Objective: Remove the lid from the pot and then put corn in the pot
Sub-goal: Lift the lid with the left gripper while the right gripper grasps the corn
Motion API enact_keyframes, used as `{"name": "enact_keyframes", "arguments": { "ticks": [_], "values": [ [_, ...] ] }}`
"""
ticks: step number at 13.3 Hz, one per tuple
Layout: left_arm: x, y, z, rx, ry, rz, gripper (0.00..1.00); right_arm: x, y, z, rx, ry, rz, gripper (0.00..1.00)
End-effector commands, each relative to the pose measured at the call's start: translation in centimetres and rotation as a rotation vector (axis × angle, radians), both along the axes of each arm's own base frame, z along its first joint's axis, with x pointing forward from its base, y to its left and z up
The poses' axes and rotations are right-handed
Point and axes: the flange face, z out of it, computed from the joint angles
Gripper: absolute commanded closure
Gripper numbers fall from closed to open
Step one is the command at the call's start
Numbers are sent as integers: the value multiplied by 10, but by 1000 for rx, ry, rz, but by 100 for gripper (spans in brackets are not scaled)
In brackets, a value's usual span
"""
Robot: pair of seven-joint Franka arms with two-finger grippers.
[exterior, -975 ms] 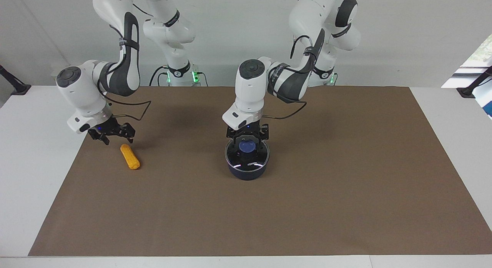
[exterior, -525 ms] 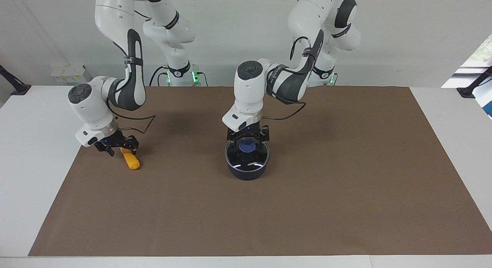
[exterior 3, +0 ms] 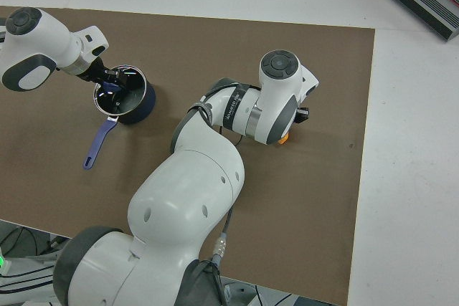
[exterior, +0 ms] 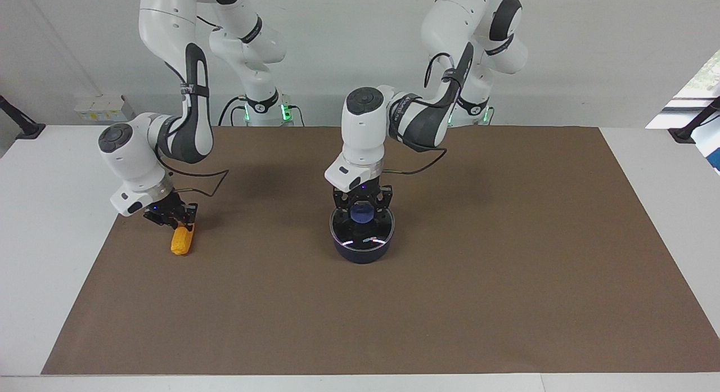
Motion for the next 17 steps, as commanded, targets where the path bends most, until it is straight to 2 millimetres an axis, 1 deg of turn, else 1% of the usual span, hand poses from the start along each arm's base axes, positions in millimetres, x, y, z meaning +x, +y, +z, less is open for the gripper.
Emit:
{"name": "enact_keyframes", "arguments": {
  "ticks": [1, 2, 3, 4, 6, 7, 8, 9, 10, 11, 12, 13, 15, 17],
  "values": [
    [2, -3, 6, 16, -29, 15, 100, 8, 1, 41, 23, -20, -11, 100],
    [2, -2, 14, 8, -32, 17, 100, 10, 2, 52, 22, -37, -22, 100],
    [0, -1, 28, -8, -40, 19, 100, 8, 3, 67, 21, -58, -32, 100],
    [0, 4, 46, -27, -57, 25, 100, 6, 6, 77, 27, -55, -40, 100],
    [1, 19, 72, -28, -71, 40, 100, 0, 10, 110, 39, -56, -70, 100],
    [5, 28, 77, -26, -77, 48, 100, -3, 14, 128, 45, -53, -67, 100],
    [16, 48, 75, -19, -71, 76, 100, -8, 15, 148, 48, -62, -65, 100],
    [18, 64, 77, -14, -65, 88, 100, -12, 19, 165, 52, -68, -72, 100],
    [20, 82, 70, 1, -53, 81, 100, -13, 26, 178, 57, -67, -81, 100],
    [27, 108, 71, 6, -52, 77, 100, -13, 31, 185, 61, -62, -86, 100],
    [31, 133, 72, 11, -51, 75, 100, -11, 40, 187, 62, -58, -83, 100],
    [34, 153, 70, 11, -54, 77, 100, -9, 52, 187, 57, -59, -83, 100],
    [38, 188, 58, 15, -53, 79, 100, -3, 79, 187, 49, -66, -88, 100],
    [45, 221, 50, 27, -37, 90, 100, 1, 116, 187, 52, -65, -65, 100]
  ]
}}
